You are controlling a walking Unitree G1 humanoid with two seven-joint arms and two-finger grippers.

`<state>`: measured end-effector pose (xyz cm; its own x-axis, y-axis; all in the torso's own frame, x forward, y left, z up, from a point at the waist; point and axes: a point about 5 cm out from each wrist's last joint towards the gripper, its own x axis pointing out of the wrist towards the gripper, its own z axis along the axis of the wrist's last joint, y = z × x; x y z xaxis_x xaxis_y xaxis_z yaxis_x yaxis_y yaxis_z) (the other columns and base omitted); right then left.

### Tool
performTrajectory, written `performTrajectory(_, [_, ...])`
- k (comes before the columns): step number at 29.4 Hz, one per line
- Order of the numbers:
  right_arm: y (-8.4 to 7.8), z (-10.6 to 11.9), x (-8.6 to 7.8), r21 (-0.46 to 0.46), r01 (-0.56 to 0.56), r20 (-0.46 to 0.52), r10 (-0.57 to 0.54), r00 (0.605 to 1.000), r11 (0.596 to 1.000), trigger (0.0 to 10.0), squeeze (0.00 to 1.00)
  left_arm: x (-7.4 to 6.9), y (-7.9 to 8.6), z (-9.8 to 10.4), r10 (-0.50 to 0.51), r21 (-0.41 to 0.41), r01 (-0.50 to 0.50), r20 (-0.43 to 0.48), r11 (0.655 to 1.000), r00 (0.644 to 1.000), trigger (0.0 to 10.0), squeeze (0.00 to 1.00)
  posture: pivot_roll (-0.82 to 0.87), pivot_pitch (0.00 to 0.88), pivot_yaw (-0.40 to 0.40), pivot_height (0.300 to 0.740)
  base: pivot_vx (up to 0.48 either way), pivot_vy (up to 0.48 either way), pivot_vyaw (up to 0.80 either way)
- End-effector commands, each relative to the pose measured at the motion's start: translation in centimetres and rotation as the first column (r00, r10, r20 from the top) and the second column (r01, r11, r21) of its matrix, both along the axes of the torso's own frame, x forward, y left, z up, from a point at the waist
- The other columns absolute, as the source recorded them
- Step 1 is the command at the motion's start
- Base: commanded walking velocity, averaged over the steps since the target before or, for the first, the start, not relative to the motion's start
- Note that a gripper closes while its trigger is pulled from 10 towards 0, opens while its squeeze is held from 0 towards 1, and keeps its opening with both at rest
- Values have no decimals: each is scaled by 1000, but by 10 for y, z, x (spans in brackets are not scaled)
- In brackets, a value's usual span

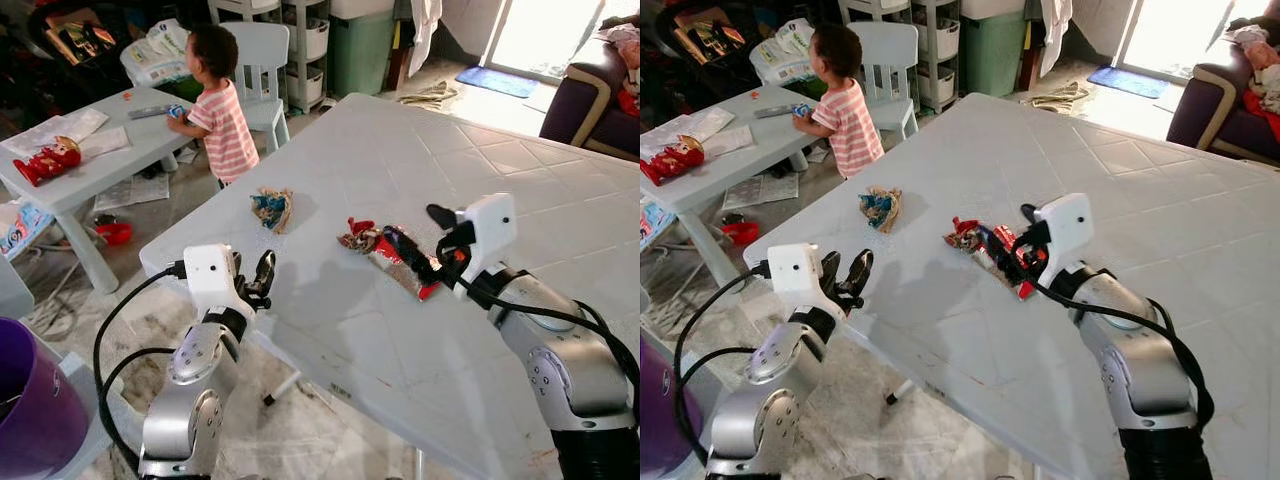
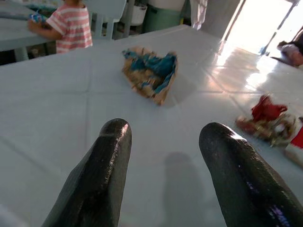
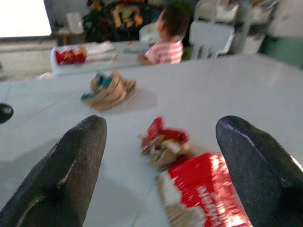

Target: Picking trash to rubbish bin

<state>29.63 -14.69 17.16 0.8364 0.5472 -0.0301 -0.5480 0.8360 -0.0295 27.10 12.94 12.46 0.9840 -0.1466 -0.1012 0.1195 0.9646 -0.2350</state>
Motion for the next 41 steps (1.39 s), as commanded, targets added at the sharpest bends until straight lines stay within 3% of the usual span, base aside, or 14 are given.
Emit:
performTrajectory(1, [1, -6, 1, -15, -11, -30, 10, 999, 1000, 10000, 0, -3, -1, 3, -8, 7, 8, 5, 1000, 1000, 10000, 0, 18, 103, -31, 740, 0, 0, 0])
performTrajectory(5, [4, -24, 4, -97, -10, -108, -1, 994, 995, 10000, 0, -8, -1, 0, -24, 13, 24, -13, 1000, 1000, 10000, 0, 34, 103, -32, 740, 0, 0, 0])
performTrajectory(11, [4, -32, 10, -151, 27, -90, -41, 995, 988, 10000, 0, -9, -2, 2, -35, 14, 35, -17, 999, 999, 10000, 0, 42, 103, -31, 740, 0, 0, 0])
performTrajectory(23, [-11, -40, 16, -246, 164, -20, -174, 985, 955, 10000, 0, -8, -7, 6, -78, 22, 78, -9, 997, 997, 10000, 0, 41, 112, -17, 740, 0, 0, 0])
performTrajectory(39, [-11, -74, 2, -258, 50, -200, -104, 974, 965, 10000, 0, -7, -11, 9, -110, 14, 110, 1, 994, 994, 10000, 0, 38, 122, -13, 740, 0, 0, 0])
performTrajectory(40, [-11, -75, 2, -259, 47, -203, -102, 974, 965, 4157, 0, -7, -11, 9, -110, 15, 110, 1, 994, 994, 10000, 0, 38, 122, -13, 740, 0, 0, 0])
performTrajectory(41, [-10, -75, 1, -258, 46, -205, -101, 974, 965, 0, 0, -7, -11, 9, -110, 15, 110, 1, 994, 994, 10000, 0, 39, 123, -13, 740, 0, 0, 0])
